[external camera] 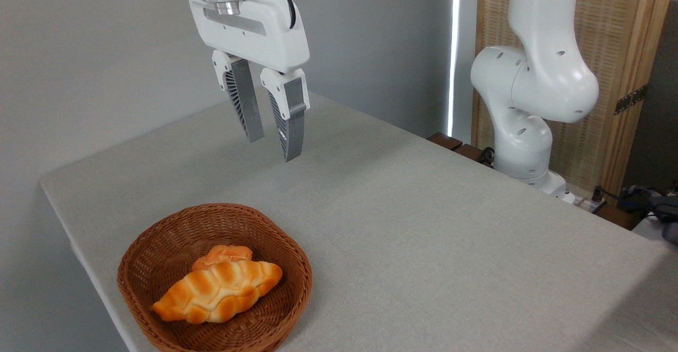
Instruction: Put bread into the basket
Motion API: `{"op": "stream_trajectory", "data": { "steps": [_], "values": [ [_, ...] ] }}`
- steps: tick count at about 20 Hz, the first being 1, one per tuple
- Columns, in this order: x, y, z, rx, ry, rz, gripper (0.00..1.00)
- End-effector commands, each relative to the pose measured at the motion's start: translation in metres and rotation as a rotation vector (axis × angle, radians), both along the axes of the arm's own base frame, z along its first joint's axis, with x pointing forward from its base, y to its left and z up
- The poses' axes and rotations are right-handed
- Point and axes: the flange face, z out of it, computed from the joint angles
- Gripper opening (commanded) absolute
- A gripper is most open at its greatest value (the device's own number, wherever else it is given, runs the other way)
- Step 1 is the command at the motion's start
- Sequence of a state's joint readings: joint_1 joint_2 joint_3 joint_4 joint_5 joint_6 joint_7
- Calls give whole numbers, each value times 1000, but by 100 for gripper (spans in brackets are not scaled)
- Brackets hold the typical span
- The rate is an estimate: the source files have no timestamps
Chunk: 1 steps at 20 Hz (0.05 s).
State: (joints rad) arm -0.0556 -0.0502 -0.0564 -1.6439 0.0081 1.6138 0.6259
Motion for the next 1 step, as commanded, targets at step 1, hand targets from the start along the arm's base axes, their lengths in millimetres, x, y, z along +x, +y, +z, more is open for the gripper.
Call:
{"op": "stream_trajectory", "data": {
  "steps": [1],
  "values": [
    [1,4,-2,10,-13,9,100]
  ]
}}
